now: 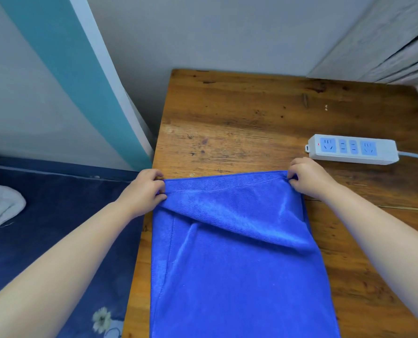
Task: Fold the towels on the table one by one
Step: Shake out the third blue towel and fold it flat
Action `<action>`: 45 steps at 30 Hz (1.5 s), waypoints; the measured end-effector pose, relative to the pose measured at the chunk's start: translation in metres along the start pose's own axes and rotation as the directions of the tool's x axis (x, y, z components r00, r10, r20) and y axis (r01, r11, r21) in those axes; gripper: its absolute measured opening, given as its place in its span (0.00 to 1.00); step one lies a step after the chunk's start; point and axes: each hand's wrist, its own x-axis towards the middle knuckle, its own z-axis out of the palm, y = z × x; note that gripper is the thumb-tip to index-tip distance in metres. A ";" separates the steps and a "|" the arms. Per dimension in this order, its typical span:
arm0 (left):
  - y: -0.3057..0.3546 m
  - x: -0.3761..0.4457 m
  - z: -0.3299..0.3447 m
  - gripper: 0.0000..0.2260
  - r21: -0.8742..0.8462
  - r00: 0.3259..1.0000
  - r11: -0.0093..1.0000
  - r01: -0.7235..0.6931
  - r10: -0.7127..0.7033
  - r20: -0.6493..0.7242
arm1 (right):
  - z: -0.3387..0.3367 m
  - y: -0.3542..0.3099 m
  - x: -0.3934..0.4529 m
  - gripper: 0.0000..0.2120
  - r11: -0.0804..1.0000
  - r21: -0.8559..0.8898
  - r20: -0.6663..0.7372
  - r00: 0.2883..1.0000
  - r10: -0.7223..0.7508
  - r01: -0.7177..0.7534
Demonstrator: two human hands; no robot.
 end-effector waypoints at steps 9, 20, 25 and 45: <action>0.005 0.014 -0.008 0.06 -0.069 0.985 0.986 0.151 -0.144 0.093 | -0.021 0.004 -0.005 0.05 0.974 0.215 0.057 0.996 0.064 -0.075; 0.012 0.002 -0.002 0.07 -0.128 0.996 0.991 0.031 -0.020 0.086 | -0.014 0.002 -0.025 0.03 0.971 0.213 -0.039 0.992 0.121 -0.111; 0.016 0.002 -0.006 0.16 -0.131 0.979 0.990 0.061 -0.034 0.200 | -0.008 -0.001 -0.034 0.03 0.979 0.178 -0.033 0.994 0.105 -0.097; 0.017 -0.029 -0.019 0.09 -0.104 0.994 0.994 0.027 -0.038 -0.102 | 0.005 -0.006 -0.072 0.04 0.950 0.259 -0.202 0.952 0.231 -0.176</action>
